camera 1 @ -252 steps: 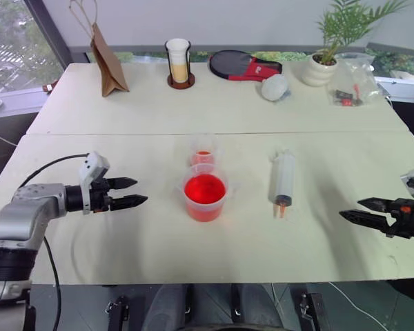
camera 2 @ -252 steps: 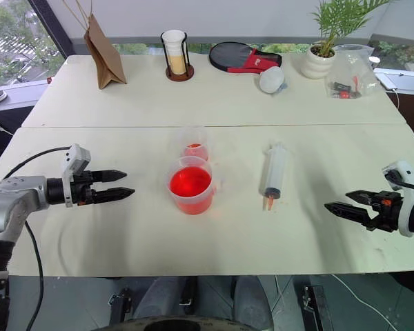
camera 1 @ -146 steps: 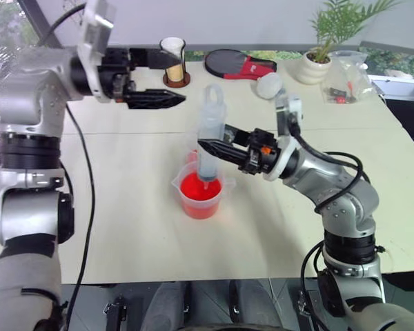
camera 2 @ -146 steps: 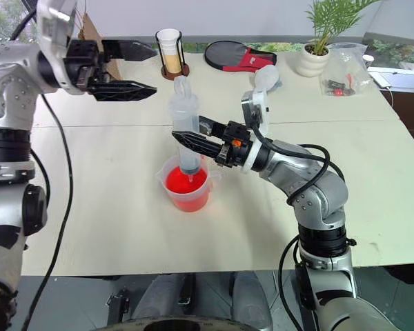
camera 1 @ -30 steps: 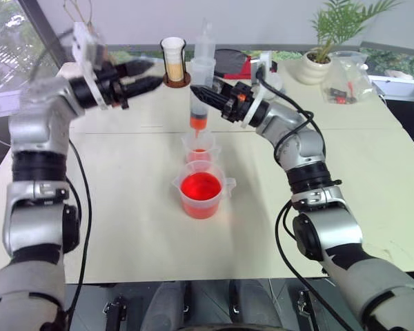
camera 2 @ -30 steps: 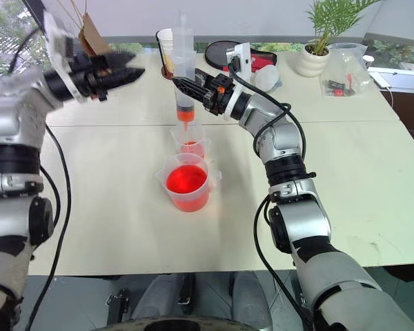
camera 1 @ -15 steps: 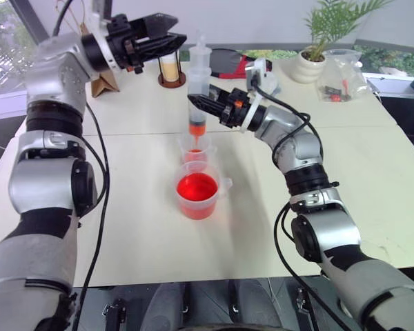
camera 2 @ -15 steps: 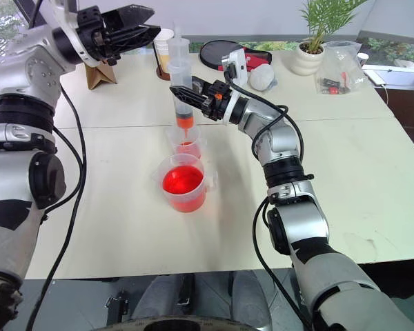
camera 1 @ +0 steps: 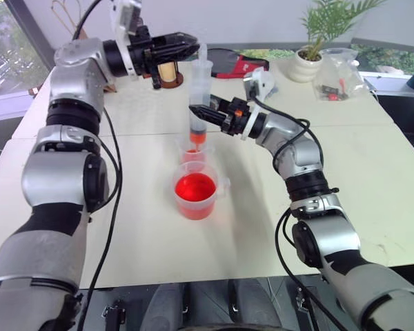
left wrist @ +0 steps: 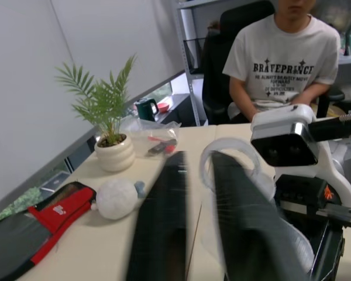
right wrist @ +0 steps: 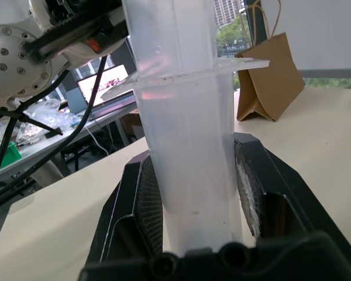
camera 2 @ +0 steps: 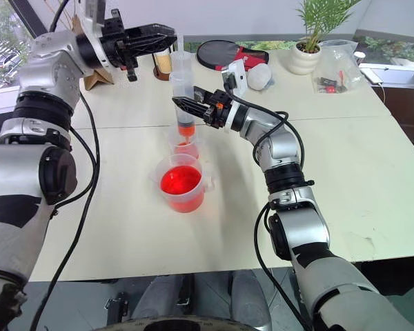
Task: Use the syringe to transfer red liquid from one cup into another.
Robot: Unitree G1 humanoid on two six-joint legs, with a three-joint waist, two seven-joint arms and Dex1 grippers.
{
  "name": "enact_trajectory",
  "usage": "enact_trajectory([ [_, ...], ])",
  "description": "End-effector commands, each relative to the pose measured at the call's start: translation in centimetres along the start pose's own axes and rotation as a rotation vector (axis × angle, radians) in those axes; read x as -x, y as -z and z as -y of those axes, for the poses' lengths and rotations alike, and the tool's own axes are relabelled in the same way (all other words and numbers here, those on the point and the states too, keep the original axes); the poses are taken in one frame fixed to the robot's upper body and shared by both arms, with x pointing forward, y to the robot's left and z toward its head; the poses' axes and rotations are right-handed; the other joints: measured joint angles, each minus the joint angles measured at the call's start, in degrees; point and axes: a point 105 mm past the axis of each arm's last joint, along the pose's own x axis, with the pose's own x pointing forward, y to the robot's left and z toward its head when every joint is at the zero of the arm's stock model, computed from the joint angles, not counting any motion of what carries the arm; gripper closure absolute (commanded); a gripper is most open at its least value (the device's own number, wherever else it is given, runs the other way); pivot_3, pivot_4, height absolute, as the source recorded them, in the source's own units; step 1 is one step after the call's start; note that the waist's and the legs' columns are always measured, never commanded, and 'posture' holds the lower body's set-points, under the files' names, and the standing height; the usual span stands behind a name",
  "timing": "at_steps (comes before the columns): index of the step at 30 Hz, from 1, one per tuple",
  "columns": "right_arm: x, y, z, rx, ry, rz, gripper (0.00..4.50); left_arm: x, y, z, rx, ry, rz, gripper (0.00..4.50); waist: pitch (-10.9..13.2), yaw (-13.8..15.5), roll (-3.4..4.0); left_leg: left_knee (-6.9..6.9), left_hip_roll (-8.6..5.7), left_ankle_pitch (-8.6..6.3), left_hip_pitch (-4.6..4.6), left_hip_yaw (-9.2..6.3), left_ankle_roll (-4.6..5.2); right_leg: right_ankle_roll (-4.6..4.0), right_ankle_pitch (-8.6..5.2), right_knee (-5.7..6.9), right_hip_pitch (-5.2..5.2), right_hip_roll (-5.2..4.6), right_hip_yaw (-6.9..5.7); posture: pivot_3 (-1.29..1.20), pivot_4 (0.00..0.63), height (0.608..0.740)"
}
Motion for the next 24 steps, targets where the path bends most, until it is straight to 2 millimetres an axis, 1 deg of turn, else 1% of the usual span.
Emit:
enact_trajectory([
  [1,-1.1,-2.0,-1.3,0.085,-0.058,0.048,3.09,-0.6,-2.2,-0.1,-0.069,0.016,0.033,4.45,0.0,-0.02,0.0,0.0,0.01,-0.01,0.0,0.0,0.01,0.0,0.0,0.0,-0.02,0.01,0.0,0.0,0.15,0.74],
  [8,-1.3,-2.1,-1.2,0.102,-0.06,0.048,3.09,-0.5,-2.3,0.1,-0.065,0.033,0.036,4.45,0.0,0.08,0.0,0.0,0.0,0.0,0.0,0.0,-0.01,0.0,0.0,0.01,-0.02,-0.01,0.0,0.0,0.15,0.74],
  [10,-1.3,-2.2,-1.2,0.101,-0.059,0.052,3.09,-0.3,-2.5,-0.1,-0.075,0.013,0.04,4.45,0.0,0.04,0.0,0.0,0.0,0.01,0.0,0.0,-0.02,0.0,0.0,0.01,-0.02,-0.01,0.0,0.0,0.15,0.74],
  [13,-1.3,-2.3,-1.1,0.102,-0.055,0.056,3.09,0.2,-2.7,-1.0,-0.085,-0.052,0.034,3.64,0.0,0.0,0.0,0.0,0.0,0.01,0.0,0.0,-0.02,0.0,0.0,0.01,-0.02,0.0,0.0,0.0,0.15,0.74],
  [16,-1.2,-2.4,-1.0,0.104,-0.046,0.06,3.09,1.2,-2.7,-1.3,-0.084,-0.066,0.02,2.11,0.0,-0.02,0.0,-0.01,0.0,0.01,0.0,0.0,-0.02,0.0,0.0,0.01,-0.02,0.0,0.0,0.0,0.15,0.74],
  [17,-1.2,-2.4,-0.9,0.105,-0.045,0.06,3.09,1.4,-2.7,-1.4,-0.086,-0.073,0.016,1.73,0.0,-0.06,0.0,-0.01,0.0,0.01,0.0,0.0,-0.02,0.0,0.0,0.01,-0.03,0.0,0.0,0.0,0.15,0.74],
  [20,-1.1,-2.4,-0.8,0.105,-0.042,0.059,3.09,2.0,-2.3,-0.9,-0.064,-0.025,-0.015,0.25,0.0,-0.04,0.0,-0.02,0.0,0.01,0.0,-0.01,-0.03,0.0,0.0,0.01,-0.04,0.0,0.0,0.0,0.15,0.74],
  [24,-1.2,-2.3,-0.8,0.104,-0.04,0.059,3.09,2.2,-2.6,-0.8,-0.055,-0.01,-0.008,0.25,0.0,0.16,0.0,0.0,-0.01,0.02,-0.01,-0.01,-0.04,0.0,0.0,0.02,-0.02,0.0,0.0,0.0,0.15,0.74],
])
